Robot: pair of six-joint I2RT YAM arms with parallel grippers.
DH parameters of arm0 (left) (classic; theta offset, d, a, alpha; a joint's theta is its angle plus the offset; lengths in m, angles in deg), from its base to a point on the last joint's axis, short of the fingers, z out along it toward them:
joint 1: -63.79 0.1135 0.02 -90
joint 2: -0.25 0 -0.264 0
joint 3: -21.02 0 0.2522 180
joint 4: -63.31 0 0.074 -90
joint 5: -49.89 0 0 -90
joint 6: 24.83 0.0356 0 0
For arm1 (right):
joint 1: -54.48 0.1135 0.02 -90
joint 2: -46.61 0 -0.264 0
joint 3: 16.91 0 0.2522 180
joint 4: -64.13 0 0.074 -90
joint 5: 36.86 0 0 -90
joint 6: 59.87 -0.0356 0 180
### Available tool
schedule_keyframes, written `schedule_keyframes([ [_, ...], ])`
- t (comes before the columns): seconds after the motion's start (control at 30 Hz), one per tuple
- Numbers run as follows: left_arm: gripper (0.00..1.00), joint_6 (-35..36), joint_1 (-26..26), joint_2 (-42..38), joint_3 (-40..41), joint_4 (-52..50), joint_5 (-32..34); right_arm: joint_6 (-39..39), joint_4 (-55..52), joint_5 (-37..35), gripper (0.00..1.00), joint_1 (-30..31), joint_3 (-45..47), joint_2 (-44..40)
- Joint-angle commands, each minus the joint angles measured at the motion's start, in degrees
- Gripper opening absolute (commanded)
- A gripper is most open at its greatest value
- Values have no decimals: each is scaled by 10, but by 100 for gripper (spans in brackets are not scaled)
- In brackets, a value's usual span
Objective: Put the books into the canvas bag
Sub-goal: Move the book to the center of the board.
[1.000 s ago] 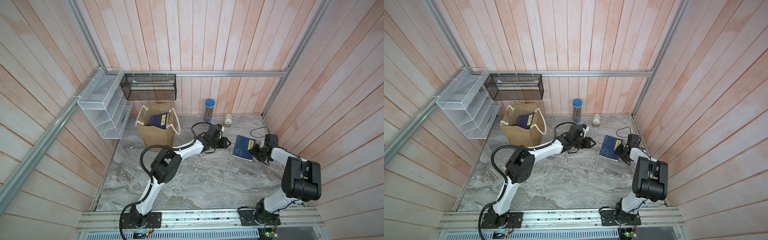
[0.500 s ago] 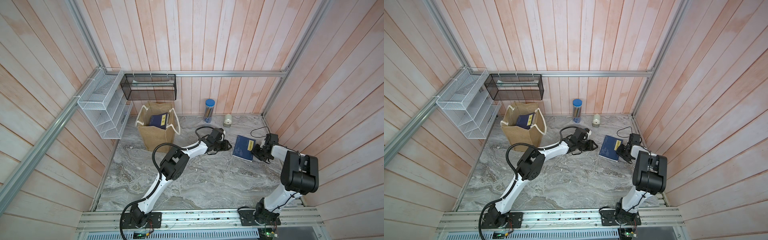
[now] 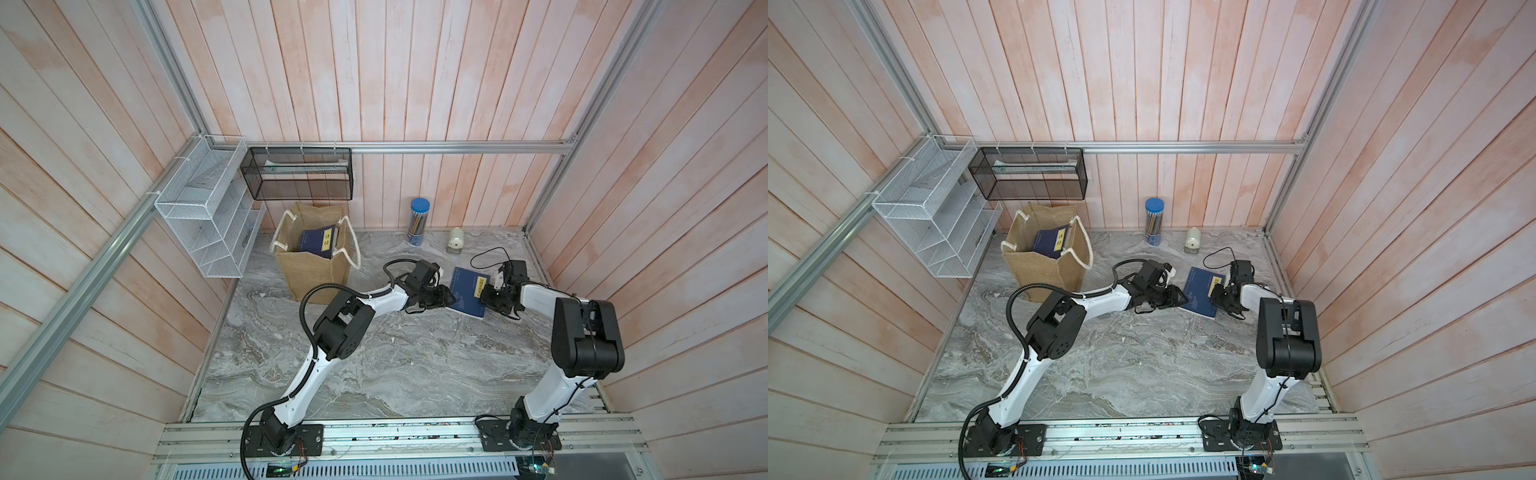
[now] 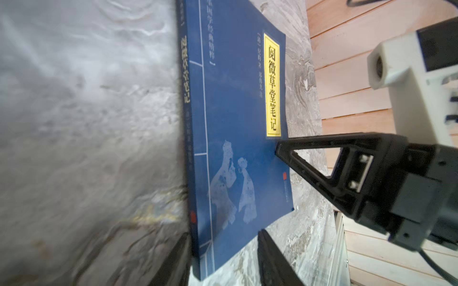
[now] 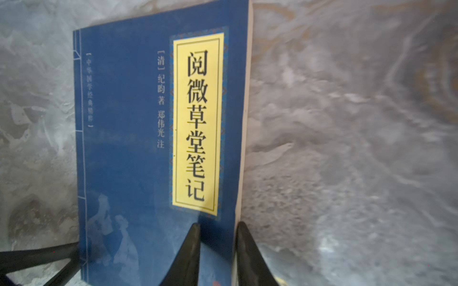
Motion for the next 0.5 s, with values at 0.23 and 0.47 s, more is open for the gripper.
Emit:
schedule_keyframes([
  [0.23,46,-31,12,-216,319,110,-41,-32,-72,20,26,173,17,1],
  [0.47,43,-115,38,-310,481,220,-55,-65,-24,52,23,246,43,14],
])
